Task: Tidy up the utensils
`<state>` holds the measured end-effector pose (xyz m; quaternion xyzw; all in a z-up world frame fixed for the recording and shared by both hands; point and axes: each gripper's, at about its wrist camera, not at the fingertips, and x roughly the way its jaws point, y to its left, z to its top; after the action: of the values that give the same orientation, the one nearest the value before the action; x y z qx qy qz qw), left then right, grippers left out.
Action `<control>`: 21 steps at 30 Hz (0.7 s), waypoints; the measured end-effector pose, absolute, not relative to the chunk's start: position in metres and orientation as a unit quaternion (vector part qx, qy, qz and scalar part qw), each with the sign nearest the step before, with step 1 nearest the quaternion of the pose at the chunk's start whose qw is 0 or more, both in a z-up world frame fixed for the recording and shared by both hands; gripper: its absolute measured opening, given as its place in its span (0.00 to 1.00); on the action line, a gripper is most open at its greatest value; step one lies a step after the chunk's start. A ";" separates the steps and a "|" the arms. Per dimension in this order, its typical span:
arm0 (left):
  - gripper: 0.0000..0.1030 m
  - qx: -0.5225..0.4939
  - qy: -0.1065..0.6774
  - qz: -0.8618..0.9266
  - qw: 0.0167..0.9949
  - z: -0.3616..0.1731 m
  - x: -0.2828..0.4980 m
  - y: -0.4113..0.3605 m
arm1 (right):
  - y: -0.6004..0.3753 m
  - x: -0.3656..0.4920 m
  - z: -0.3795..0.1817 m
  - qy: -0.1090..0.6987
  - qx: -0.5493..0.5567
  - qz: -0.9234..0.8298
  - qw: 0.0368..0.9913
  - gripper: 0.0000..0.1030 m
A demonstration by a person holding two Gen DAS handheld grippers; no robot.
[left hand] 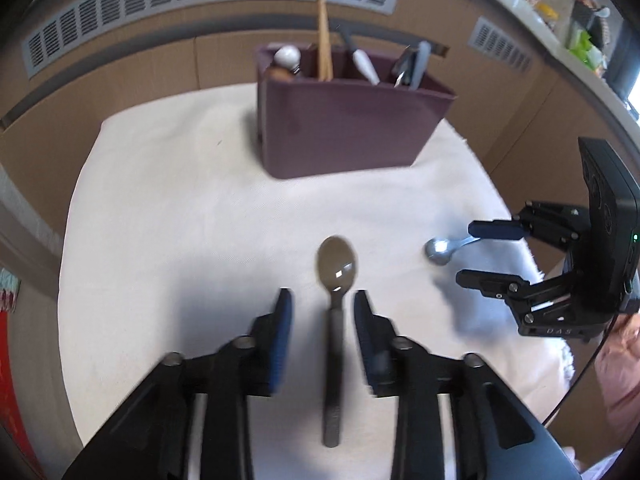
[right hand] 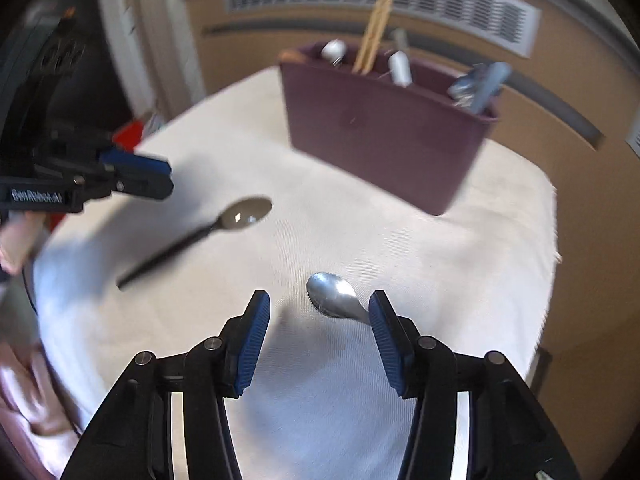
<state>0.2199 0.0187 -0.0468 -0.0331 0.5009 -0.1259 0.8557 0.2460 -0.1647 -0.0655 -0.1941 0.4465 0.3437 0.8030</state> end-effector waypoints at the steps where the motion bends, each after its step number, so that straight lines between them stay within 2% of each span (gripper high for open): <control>1: 0.42 -0.032 0.502 -0.125 0.855 -0.049 0.219 0.020 | -0.161 0.249 -0.071 0.448 -0.208 0.352 0.795 0.48; 6: 0.48 -0.017 0.513 -0.132 0.848 -0.056 0.216 0.018 | -0.156 0.262 -0.090 0.459 -0.257 0.341 0.779 0.51; 8: 0.49 -0.011 0.517 -0.140 0.844 -0.059 0.217 0.015 | -0.164 0.266 -0.091 0.470 -0.231 0.336 0.783 0.61; 11: 0.51 -0.002 0.524 -0.146 0.839 -0.065 0.222 0.007 | -0.178 0.263 -0.093 0.478 -0.204 0.326 0.789 0.65; 16: 0.51 0.004 0.536 -0.154 0.830 -0.076 0.232 -0.006 | -0.200 0.245 -0.092 0.488 -0.163 0.314 0.798 0.69; 21: 0.51 0.012 0.539 -0.169 0.825 -0.085 0.248 -0.018 | -0.208 0.226 -0.085 0.505 -0.075 0.359 0.781 0.70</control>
<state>0.2480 -0.0182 -0.0848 0.0119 0.5392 -0.1695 0.8249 0.2264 -0.2078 -0.0852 -0.0750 0.5049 0.3589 0.7814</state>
